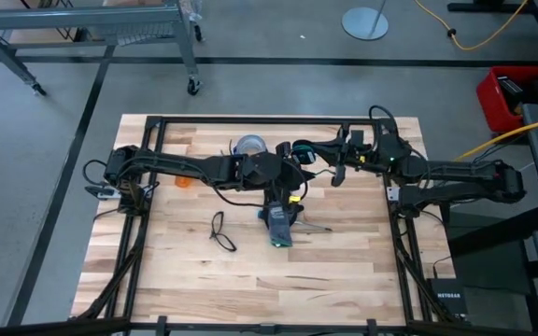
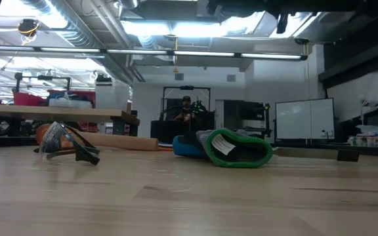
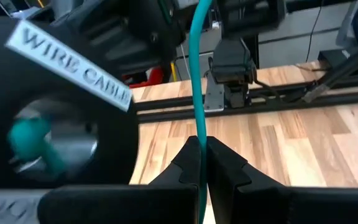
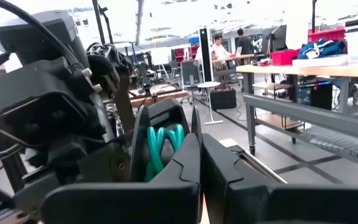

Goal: Coil cords
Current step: Coil the green wire on the black spool

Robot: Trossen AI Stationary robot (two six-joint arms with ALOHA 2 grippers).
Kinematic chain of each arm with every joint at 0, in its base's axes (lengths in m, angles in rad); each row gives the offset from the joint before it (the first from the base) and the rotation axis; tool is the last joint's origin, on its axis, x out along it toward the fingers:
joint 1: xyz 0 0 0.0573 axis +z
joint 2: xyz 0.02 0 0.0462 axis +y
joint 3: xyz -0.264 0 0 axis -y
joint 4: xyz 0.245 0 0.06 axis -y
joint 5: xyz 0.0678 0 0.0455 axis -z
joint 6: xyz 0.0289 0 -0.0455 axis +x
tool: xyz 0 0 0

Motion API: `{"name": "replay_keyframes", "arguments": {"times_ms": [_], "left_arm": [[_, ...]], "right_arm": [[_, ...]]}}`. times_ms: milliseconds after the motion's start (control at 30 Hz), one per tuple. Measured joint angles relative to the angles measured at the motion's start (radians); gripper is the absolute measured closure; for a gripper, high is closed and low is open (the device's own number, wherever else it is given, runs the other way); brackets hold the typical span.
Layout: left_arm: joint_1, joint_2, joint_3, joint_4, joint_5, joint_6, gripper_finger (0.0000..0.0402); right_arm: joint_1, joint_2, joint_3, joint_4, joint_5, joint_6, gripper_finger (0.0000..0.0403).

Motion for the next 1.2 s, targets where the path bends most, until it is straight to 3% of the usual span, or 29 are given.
{"name": "replay_keyframes", "arguments": {"times_ms": [333,1033,1200], "left_arm": [[0.0,0.0,0.0,0.07,-0.001,-0.006,0.04],[0.018,-0.001,0.0,0.159,-0.001,0.055,0.0399],[0.016,-0.001,0.0,0.139,-0.001,0.056,0.0382]], "right_arm": [[0.0,0.072,0.0,0.025,0.003,-0.002,0.0402],[0.0,0.074,0.0,-0.05,-0.004,-0.002,0.0402],[0.0,0.074,0.0,-0.048,-0.004,-0.002,0.0402]]}}
